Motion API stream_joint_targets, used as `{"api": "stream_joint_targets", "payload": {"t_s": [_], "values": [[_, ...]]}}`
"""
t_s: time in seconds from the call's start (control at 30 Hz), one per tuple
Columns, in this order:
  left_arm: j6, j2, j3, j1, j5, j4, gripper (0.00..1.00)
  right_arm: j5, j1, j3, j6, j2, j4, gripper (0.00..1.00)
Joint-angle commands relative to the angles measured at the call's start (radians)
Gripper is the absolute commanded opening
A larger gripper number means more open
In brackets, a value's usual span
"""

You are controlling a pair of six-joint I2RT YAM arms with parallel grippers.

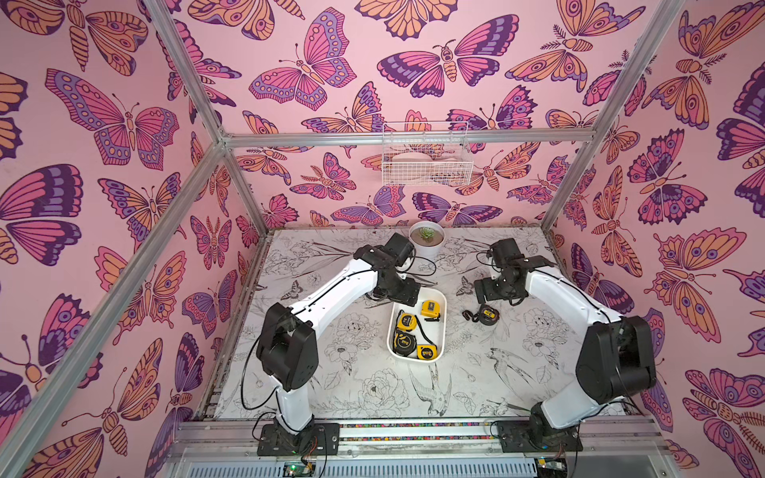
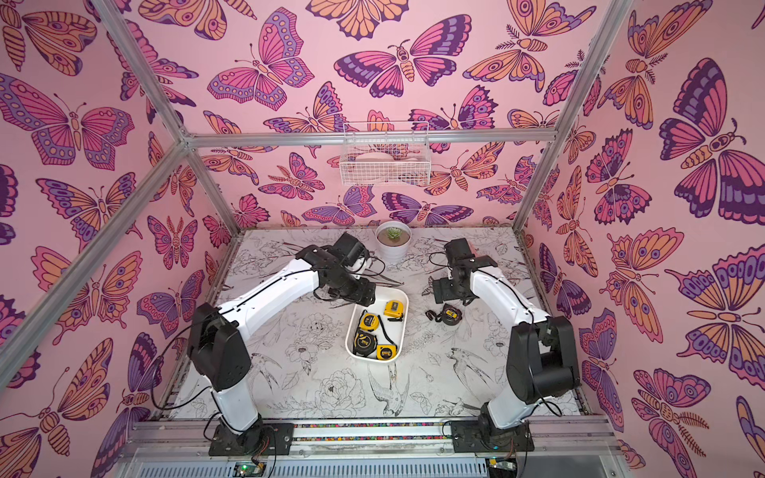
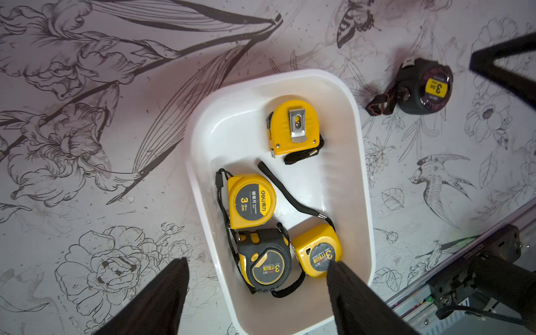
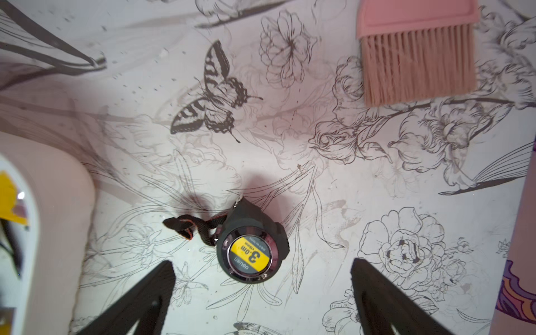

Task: Take the tape measure out of the storage box
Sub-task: Pick up the tape measure from the storage box.

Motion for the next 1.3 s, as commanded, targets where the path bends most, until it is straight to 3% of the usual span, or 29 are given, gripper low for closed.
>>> {"api": "stream_joint_targets", "payload": {"t_s": [0.0, 0.27, 0.73, 1.07, 1.27], "values": [[0.018, 0.054, 0.014, -0.022, -0.024, -0.088, 0.81, -0.036, 0.001, 0.03, -0.002, -0.05, -0.042, 0.99], [0.011, 0.15, 0.049, -0.031, -0.066, -0.1, 0.81, -0.126, 0.026, 0.02, 0.016, -0.084, -0.021, 0.99], [-0.027, 0.267, 0.085, -0.047, -0.034, -0.104, 0.79, -0.138, 0.049, 0.006, 0.013, -0.077, -0.008, 0.99], [-0.091, 0.349, 0.121, -0.077, -0.159, -0.15, 0.78, -0.134, 0.049, -0.016, 0.007, -0.097, 0.01, 0.99], [-0.125, 0.385, 0.124, -0.08, -0.178, -0.155, 0.77, -0.088, 0.049, -0.034, 0.009, -0.15, 0.032, 0.99]]}}
